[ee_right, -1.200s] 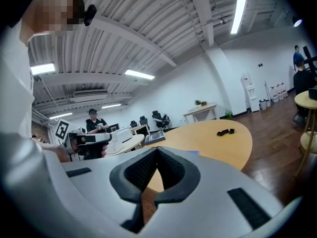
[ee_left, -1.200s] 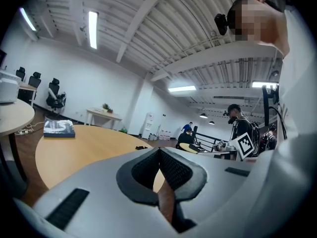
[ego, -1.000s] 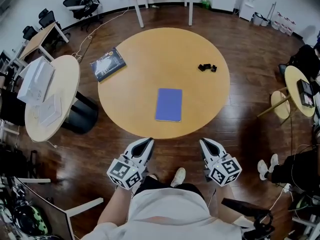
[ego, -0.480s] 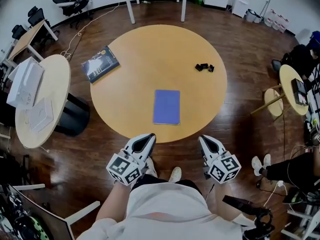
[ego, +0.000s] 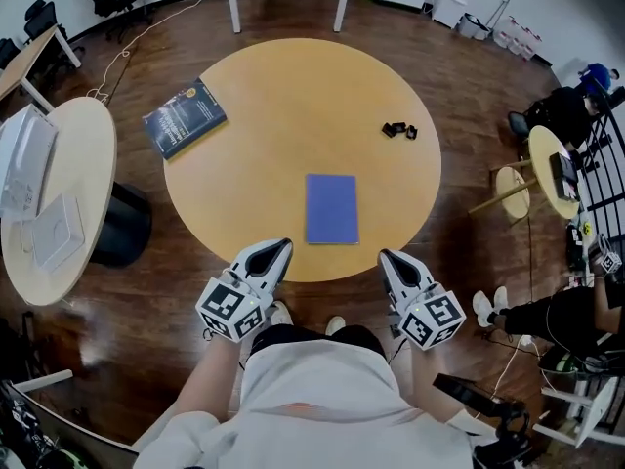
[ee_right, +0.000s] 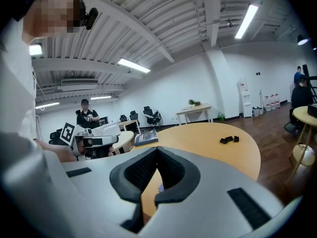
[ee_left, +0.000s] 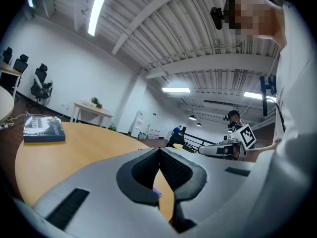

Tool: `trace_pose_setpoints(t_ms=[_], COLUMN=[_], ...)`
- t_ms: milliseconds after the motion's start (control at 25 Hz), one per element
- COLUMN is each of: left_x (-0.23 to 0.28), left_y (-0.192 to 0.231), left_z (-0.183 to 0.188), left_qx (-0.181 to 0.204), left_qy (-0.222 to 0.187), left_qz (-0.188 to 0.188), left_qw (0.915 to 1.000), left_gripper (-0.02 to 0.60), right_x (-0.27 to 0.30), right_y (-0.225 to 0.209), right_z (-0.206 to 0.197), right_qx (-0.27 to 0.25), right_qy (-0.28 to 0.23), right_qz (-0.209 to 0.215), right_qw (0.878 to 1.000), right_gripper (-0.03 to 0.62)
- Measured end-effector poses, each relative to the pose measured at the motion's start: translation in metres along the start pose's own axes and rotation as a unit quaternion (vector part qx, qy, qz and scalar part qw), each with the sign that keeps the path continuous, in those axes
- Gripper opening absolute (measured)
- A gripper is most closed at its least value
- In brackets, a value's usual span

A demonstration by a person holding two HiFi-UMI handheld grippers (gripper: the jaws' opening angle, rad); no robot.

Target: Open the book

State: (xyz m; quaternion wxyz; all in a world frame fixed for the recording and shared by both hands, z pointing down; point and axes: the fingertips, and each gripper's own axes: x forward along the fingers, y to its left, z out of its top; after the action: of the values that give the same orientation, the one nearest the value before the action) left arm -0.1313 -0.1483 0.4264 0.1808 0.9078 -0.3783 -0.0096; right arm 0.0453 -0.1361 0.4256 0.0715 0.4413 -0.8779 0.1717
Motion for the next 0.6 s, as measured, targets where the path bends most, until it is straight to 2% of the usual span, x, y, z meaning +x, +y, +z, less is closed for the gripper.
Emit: trace_pose_setpoints(t_ms=[200, 400, 480, 600], left_x=[0.003, 0.022, 0.038, 0.066], left_y=[0.019, 0.02, 0.013, 0.001], left_z=[-0.01, -0.022, -0.03, -0.053], left_qx=[-0.015, -0.009, -0.01, -0.009], left_qy=[0.012, 0.029, 0.046, 0.095], left_qz=[0.004, 0.03, 0.029, 0.02], left_qw=[0.9998, 0.9991, 0.9985, 0.9953], left_gripper=[0.009, 0.009, 0.009, 0.012], right_x=[0.013, 0.021, 0.019, 0.013], right_y=[-0.009, -0.033, -0.048, -0.075], right_z=[-0.008, -0.012, -0.014, -0.022], right_qx=[0.012, 0.022, 0.03, 0.049], right_qy=[0.015, 0.018, 0.021, 0.023], right_qz=[-0.013, 0.002, 0.009, 0.014], right_qw=[1.0, 1.0, 0.999, 0.998], right_gripper=[-0.003, -0.002, -0.003, -0.003])
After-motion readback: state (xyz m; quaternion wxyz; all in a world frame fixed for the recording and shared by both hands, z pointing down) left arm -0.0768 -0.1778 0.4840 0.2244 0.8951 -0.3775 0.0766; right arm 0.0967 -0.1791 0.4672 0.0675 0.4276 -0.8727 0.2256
